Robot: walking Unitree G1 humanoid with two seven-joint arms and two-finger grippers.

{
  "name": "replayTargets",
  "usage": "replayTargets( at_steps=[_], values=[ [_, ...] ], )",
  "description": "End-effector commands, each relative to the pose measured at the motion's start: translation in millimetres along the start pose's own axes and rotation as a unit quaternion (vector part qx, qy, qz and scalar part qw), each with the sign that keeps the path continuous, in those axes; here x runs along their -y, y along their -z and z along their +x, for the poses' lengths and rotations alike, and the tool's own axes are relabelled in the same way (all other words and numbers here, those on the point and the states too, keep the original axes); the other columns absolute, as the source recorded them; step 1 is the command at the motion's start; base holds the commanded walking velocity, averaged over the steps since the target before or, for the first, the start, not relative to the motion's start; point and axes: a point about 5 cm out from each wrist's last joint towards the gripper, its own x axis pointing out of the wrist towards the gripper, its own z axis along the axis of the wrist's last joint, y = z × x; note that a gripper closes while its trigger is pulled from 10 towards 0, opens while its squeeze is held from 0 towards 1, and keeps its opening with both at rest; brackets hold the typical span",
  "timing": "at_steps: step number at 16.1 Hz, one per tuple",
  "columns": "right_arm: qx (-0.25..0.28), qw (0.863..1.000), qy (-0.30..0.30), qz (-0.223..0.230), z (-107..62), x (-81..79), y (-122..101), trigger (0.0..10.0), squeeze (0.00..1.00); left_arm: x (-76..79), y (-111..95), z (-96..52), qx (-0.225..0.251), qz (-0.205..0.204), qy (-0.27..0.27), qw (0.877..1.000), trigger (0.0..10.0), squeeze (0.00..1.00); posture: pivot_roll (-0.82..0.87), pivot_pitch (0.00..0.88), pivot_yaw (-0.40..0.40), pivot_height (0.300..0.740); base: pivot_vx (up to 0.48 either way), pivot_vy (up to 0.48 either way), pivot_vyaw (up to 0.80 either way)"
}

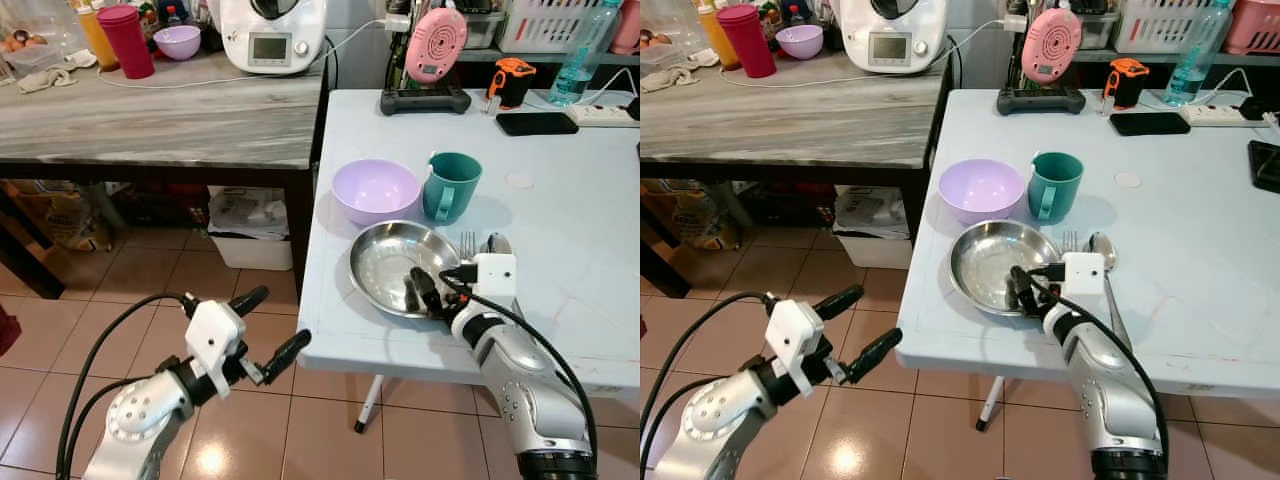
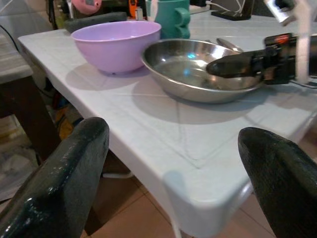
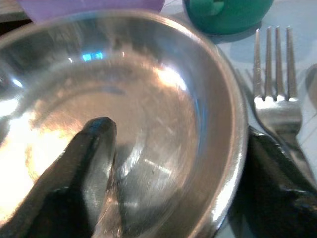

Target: Setting the table

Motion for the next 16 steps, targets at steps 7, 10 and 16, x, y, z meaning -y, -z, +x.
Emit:
replayTargets(
  at_steps=[7, 10, 16],
  values=[
    [-0.025, 1.000, 0.003, 0.015, -0.7, 2.2, 8, 0.0, 0.00, 69.9, -18, 7.8, 0.013, 0.004, 0.020, 1.000, 10.0, 0.00, -0.20, 0.084, 0.044, 0.740, 0.000, 0.000, 0.00],
    [-0.029, 0.999, 0.003, 0.023, -0.8, 2.1, 9, 0.0, 0.00, 78.0, -24, 11.3, 0.013, 0.005, 0.018, 1.000, 10.0, 0.00, -0.20, 0.083, 0.044, 0.740, 0.000, 0.000, 0.00],
    [-0.039, 0.999, 0.004, 0.034, -0.5, 1.7, 13, 0.0, 0.00, 61.8, -21, 6.7, 0.001, 0.007, 0.007, 1.000, 10.0, 0.00, -0.20, 0.082, 0.044, 0.740, 0.000, 0.000, 0.00]
  ],
)
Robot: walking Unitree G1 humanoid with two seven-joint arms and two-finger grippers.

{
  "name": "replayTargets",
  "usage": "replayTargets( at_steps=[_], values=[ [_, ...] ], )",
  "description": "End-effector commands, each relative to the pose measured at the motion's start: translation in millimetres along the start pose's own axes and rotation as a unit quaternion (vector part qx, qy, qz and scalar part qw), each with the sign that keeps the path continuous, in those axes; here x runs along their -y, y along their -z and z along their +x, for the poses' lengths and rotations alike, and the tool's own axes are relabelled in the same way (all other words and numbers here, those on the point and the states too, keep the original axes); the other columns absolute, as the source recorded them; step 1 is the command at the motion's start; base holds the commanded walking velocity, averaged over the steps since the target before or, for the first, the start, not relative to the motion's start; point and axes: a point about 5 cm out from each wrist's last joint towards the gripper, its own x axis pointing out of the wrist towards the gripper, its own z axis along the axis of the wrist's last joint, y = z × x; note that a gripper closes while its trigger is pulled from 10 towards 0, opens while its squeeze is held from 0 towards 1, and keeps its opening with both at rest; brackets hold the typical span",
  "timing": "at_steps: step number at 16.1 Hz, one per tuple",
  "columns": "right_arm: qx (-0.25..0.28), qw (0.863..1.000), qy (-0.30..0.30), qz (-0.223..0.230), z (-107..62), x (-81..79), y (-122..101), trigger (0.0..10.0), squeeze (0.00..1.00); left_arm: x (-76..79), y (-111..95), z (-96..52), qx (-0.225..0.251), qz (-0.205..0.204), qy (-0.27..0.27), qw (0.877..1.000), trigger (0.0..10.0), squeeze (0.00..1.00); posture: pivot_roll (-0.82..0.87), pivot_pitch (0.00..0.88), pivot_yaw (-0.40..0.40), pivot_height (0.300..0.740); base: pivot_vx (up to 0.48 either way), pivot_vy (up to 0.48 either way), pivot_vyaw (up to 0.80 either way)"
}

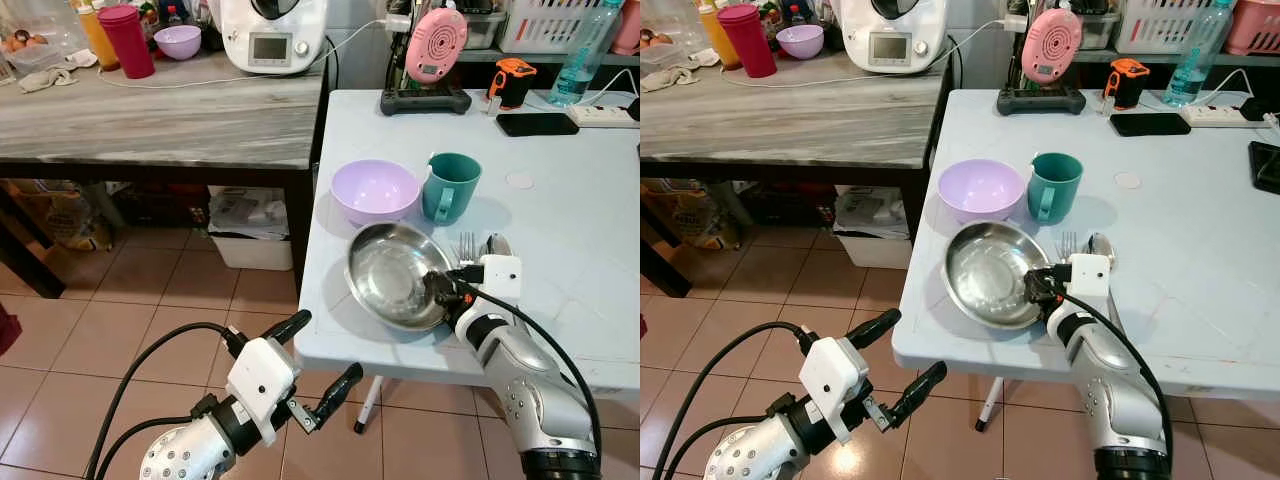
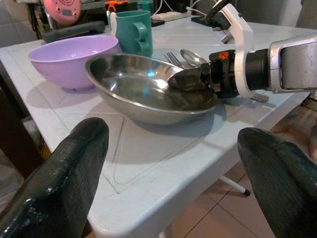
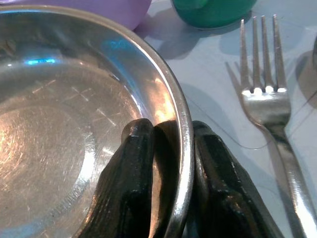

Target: Setting the table

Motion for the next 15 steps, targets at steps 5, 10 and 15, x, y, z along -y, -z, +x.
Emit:
replayTargets(
  at_steps=[5, 10, 15],
  values=[
    [-0.032, 0.999, 0.013, 0.014, -0.6, 0.1, 12, 0.0, 0.00, -3.4, -1, -1.0, -0.003, -0.004, 0.000, 1.000, 10.0, 0.00, -0.20, 0.082, 0.043, 0.740, 0.000, 0.000, 0.00],
    [-0.016, 0.999, 0.026, 0.016, 0.0, -4.4, -2, 4.0, 0.00, -5.3, -1, -0.7, -0.002, -0.002, 0.000, 1.000, 10.0, 0.00, -0.20, 0.080, 0.044, 0.740, 0.000, 0.000, 0.00],
    [-0.014, 0.999, 0.025, 0.020, -3.0, -11.9, -4, 10.0, 1.00, -6.7, -1, -0.4, -0.002, -0.002, 0.000, 1.000, 10.0, 0.00, -0.20, 0.080, 0.045, 0.740, 0.000, 0.000, 0.00]
  ],
)
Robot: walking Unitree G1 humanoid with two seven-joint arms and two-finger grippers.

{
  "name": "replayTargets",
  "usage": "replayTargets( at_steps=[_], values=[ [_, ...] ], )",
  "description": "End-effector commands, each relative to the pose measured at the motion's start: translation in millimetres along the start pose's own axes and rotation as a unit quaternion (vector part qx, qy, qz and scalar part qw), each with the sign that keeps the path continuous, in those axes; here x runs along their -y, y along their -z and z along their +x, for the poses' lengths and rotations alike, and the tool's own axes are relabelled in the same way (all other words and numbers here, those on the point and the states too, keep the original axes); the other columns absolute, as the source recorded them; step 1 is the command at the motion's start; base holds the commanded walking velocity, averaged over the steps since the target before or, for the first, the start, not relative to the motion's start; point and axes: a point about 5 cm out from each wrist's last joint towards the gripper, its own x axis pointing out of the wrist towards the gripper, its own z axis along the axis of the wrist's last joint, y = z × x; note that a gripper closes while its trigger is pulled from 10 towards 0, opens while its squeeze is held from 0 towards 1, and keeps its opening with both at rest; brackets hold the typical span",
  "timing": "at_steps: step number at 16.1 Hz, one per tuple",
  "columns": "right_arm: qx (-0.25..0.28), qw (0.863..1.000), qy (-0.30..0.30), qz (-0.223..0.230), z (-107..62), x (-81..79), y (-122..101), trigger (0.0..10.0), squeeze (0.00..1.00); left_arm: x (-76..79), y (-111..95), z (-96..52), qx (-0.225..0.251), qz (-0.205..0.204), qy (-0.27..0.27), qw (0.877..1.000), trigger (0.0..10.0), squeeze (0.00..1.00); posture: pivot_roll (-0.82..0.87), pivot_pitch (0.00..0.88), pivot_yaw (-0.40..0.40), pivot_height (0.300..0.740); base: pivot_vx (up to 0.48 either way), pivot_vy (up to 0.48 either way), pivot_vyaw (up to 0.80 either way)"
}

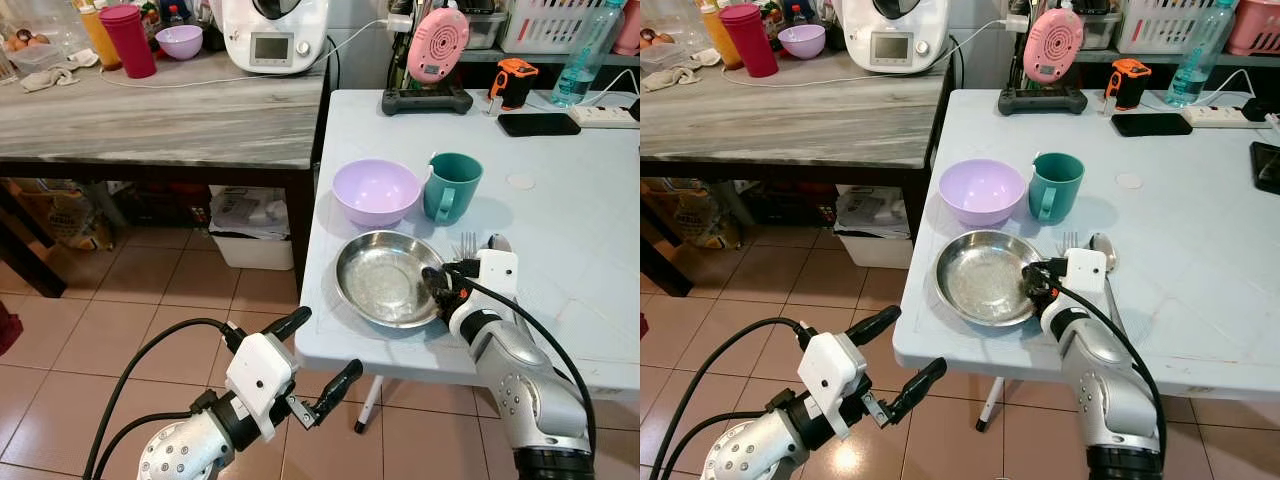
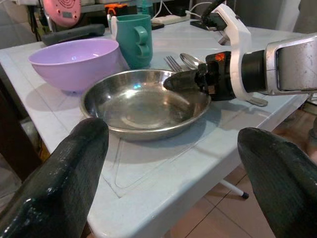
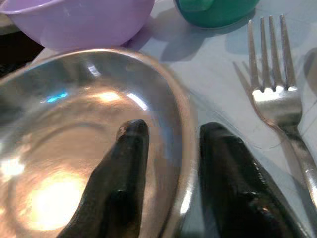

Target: Setting the table

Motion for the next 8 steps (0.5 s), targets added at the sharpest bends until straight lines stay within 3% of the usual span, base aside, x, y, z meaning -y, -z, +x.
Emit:
replayTargets(
  at_steps=[1, 2, 3, 4, 8],
  values=[
    [-0.005, 1.000, -0.001, 0.000, -1.8, -3.6, 1.0, 10.0, 1.00, -3.6, 0.9, -1.6, -0.007, 0.003, -0.004, 1.000, 10.0, 0.00, -0.20, 0.080, 0.045, 0.740, 0.000, 0.000, 0.00],
    [-0.003, 1.000, -0.004, 0.001, -2.0, -5.7, -2.4, 10.0, 1.00, -3.8, 0.8, -1.6, -0.007, 0.003, -0.004, 1.000, 10.0, 0.00, -0.20, 0.082, 0.046, 0.740, 0.000, 0.000, 0.00],
    [-0.001, 1.000, -0.009, 0.000, -1.8, -7.2, -4.9, 10.0, 0.33, -3.7, 0.9, -1.6, -0.008, 0.003, -0.003, 1.000, 10.0, 0.00, -0.20, 0.081, 0.047, 0.740, 0.000, 0.000, 0.00],
    [0.000, 1.000, -0.011, 0.000, -1.9, -8.3, -6.8, 10.0, 0.00, -3.6, 1.1, -1.7, -0.008, 0.003, -0.003, 1.000, 10.0, 0.00, -0.20, 0.082, 0.048, 0.740, 0.000, 0.000, 0.00],
    [-0.007, 1.000, -0.009, -0.005, -1.6, -7.1, -7.2, 10.0, 0.00, -5.0, 0.9, -1.6, -0.008, 0.004, -0.002, 1.000, 10.0, 0.00, -0.20, 0.079, 0.045, 0.740, 0.000, 0.000, 0.00]
  ],
)
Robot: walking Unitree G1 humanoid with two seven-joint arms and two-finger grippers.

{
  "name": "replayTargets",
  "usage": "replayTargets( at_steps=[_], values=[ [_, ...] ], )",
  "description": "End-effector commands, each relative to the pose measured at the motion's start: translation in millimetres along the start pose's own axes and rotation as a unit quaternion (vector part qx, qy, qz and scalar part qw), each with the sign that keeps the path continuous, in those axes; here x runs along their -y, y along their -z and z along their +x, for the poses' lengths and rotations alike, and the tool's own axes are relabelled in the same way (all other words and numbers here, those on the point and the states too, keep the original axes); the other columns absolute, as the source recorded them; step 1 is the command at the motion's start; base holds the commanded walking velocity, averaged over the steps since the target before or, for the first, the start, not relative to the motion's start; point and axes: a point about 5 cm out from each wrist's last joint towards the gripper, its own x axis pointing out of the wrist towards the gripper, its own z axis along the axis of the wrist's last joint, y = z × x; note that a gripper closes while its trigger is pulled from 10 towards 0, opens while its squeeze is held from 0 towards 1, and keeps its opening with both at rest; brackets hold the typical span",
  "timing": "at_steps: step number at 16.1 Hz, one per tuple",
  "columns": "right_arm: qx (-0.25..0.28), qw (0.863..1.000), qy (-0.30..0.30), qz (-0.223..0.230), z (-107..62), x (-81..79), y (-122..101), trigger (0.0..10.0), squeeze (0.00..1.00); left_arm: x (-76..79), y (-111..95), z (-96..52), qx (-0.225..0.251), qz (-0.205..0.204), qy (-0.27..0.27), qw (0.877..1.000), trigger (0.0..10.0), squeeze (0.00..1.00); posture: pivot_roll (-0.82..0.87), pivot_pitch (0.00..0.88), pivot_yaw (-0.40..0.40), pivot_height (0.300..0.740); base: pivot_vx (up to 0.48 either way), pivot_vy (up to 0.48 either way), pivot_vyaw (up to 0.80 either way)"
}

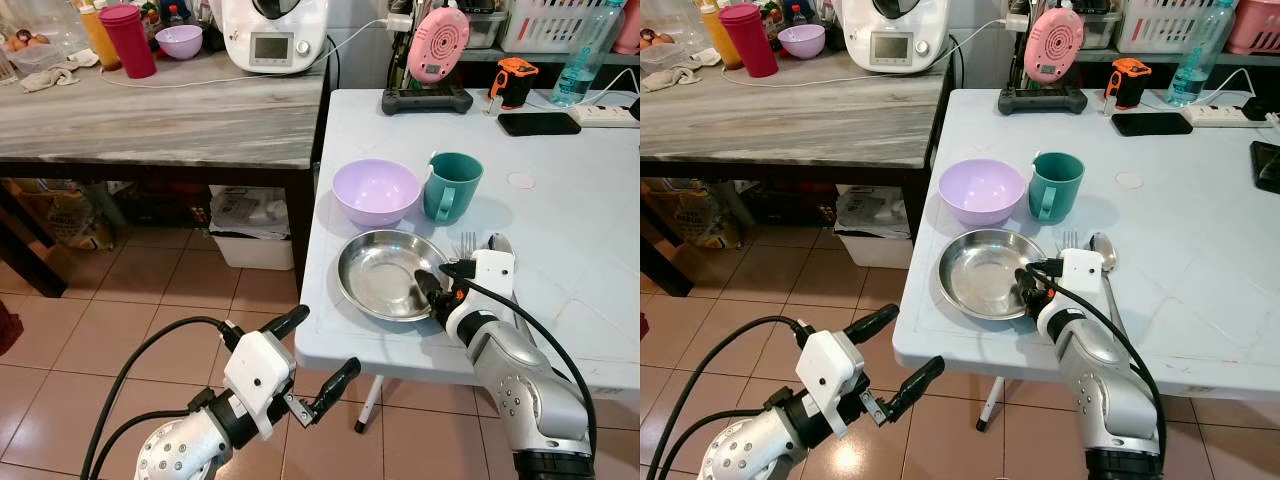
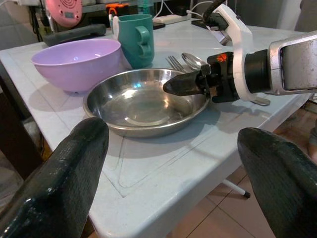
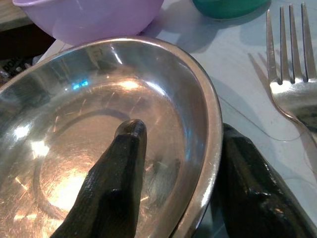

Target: Setting the table

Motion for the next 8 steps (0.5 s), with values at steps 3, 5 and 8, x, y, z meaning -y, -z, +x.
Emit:
replayTargets(
  at_steps=[3, 5, 8],
  values=[
    [0.005, 1.000, -0.002, -0.004, 0.7, 0.0, -6.8, 4.7, 0.00, -2.3, 1.5, -1.4, -0.007, 0.000, -0.002, 1.000, 10.0, 0.00, -0.20, 0.078, 0.044, 0.740, 0.000, 0.000, 0.00],
    [0.003, 1.000, -0.003, -0.004, 1.6, 2.1, -6.8, 0.0, 0.00, -2.8, 1.6, -2.0, -0.008, 0.001, -0.002, 1.000, 10.0, 0.00, -0.20, 0.077, 0.044, 0.740, 0.000, 0.000, 0.00],
    [-0.001, 1.000, -0.003, -0.003, 1.8, 3.0, -4.4, 0.0, 0.00, -2.7, 1.6, -2.2, -0.008, 0.002, 0.000, 1.000, 10.0, 0.00, -0.20, 0.077, 0.042, 0.740, 0.000, 0.000, 0.00]
  ],
)
